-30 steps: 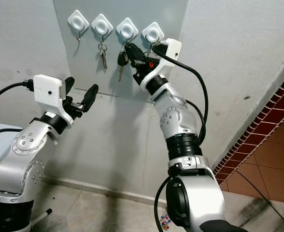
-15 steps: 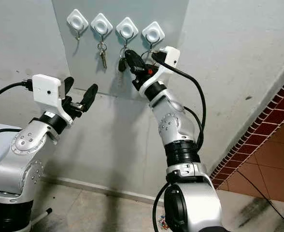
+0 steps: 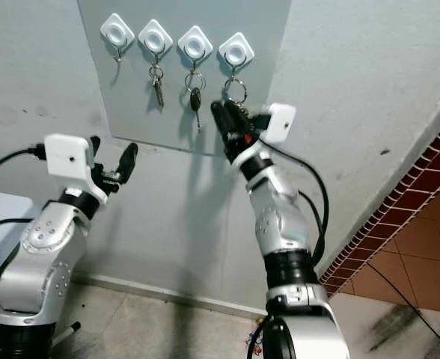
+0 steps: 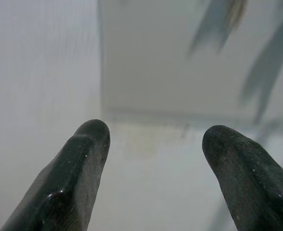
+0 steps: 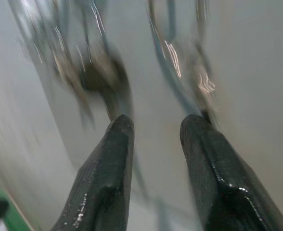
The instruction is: Hang keys on a hook
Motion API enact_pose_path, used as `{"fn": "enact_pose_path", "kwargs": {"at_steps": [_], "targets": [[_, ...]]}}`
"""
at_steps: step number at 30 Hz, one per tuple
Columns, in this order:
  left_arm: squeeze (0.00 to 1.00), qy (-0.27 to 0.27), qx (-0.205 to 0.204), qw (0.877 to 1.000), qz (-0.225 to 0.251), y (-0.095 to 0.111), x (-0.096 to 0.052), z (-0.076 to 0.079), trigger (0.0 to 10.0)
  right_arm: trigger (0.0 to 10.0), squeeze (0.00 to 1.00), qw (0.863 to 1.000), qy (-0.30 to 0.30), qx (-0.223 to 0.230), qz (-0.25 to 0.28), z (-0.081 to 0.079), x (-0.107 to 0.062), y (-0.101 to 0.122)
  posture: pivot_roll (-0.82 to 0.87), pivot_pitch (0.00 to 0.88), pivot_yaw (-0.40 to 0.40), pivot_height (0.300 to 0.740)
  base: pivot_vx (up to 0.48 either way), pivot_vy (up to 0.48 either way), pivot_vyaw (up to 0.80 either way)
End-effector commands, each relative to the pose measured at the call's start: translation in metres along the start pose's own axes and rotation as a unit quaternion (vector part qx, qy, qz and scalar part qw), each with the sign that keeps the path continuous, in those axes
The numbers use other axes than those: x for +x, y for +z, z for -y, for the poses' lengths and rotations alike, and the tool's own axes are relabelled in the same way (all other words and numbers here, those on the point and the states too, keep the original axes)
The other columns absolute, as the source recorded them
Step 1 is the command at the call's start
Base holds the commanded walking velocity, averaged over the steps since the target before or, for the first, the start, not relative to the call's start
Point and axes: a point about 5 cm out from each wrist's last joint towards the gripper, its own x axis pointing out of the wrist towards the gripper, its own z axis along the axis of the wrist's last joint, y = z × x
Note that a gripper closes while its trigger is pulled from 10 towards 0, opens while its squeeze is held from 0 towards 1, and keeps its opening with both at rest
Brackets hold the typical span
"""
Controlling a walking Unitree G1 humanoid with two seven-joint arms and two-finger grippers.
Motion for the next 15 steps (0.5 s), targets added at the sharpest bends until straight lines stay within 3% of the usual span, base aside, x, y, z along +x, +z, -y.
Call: {"fn": "enact_pose_path", "kwargs": {"at_steps": [1,4,10,14,15], "targets": [[0.0,0.014,0.007,1.0,-0.011,-0.01,-0.001,-0.003,10.0,10.0,1.0,1.0,-0.007,-0.015,-0.007,0.004,-0.004,-0.005,-0.03,0.0,-0.043,0.74,0.0,0.0,0.0],[0.0,0.043,0.012,0.997,-0.058,-0.047,-0.007,-0.008,10.0,10.0,1.0,0.998,-0.017,-0.037,-0.049,0.014,-0.024,-0.031,-0.03,0.0,-0.041,0.74,0.0,0.0,0.0],[0.0,0.087,-0.016,0.99,-0.108,-0.094,-0.017,-0.014,10.0,10.0,1.0,0.99,-0.051,-0.066,-0.11,0.031,-0.057,-0.065,-0.04,0.0,-0.038,0.74,0.0,0.0,0.0],[0.0,0.095,0.033,0.986,-0.131,-0.121,-0.027,-0.018,10.0,10.0,1.0,0.978,-0.096,-0.094,-0.161,0.044,-0.081,-0.087,-0.05,0.0,-0.033,0.74,0.0,0.0,0.0],[0.0,0.101,0.033,0.983,-0.152,-0.133,-0.032,-0.02,10.0,10.0,1.0,0.97,-0.107,-0.098,-0.193,0.048,-0.094,-0.097,-0.05,0.0,-0.032,0.74,0.0,0.0,0.0]]}}
